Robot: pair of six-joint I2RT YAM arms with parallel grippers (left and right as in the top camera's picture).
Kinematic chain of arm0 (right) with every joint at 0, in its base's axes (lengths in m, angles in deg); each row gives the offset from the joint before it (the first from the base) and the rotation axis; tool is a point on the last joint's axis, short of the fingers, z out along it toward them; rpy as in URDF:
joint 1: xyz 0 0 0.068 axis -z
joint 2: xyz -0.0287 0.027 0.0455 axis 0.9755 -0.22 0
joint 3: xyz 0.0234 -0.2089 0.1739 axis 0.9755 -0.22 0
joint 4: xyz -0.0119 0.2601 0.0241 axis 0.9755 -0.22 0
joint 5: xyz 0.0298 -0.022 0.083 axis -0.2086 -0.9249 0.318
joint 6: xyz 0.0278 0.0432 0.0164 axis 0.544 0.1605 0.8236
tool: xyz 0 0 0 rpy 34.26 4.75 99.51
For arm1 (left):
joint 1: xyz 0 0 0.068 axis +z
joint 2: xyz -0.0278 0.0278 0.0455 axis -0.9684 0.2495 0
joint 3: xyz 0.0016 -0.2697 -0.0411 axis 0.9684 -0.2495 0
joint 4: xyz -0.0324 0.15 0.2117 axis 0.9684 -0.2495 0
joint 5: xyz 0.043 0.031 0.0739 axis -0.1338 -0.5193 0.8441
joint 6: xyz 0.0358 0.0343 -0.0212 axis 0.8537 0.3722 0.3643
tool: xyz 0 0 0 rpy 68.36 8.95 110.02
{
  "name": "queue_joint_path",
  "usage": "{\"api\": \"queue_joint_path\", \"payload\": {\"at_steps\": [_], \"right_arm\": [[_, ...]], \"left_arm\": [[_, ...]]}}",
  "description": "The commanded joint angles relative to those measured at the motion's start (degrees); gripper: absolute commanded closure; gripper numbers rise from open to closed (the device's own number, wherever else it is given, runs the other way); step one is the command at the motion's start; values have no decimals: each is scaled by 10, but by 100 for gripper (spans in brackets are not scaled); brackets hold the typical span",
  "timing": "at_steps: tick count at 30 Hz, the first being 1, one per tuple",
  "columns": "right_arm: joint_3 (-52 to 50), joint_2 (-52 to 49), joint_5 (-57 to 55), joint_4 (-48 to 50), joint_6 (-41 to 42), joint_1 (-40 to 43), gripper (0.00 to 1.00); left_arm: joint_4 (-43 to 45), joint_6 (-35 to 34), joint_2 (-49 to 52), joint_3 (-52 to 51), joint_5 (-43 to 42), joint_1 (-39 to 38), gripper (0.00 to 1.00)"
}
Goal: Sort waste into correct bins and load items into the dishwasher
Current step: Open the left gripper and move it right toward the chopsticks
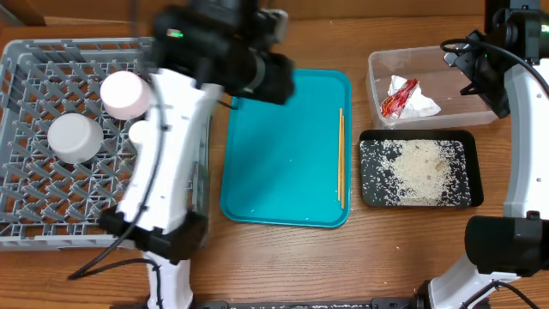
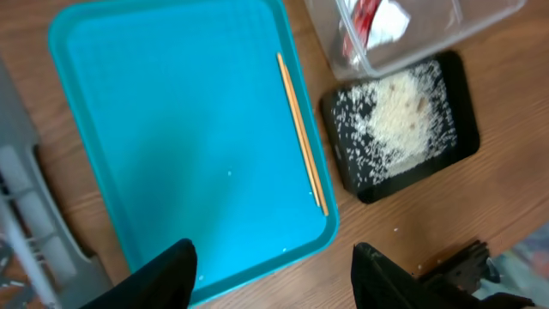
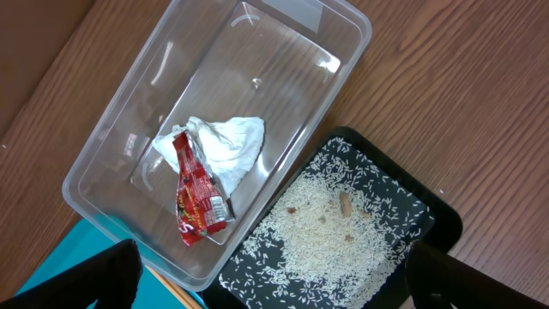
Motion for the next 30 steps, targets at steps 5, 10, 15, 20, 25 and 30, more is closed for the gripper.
{"api": "queue_joint_path", "payload": {"at_steps": [5,10,15,20,25,30], "right_arm": [[1,3,-7,3,-2,-2,0],[1,3,-7,3,-2,-2,0],[1,3,-7,3,-2,-2,0],[1,3,-7,3,-2,-2,0],[1,3,-7,3,-2,-2,0],[1,3,-7,3,-2,-2,0]], "left_arm": [[-1,-65,96,-3,104,-107,42],[-2,-65,156,-3,101,-137,45],[-2,-64,198,-3,93,-148,44],[1,-65,217,-3,93,-149,43],[4,-64,220,-3,93,-149,41],[-2,-64,220,-3,93,-149,39]]}}
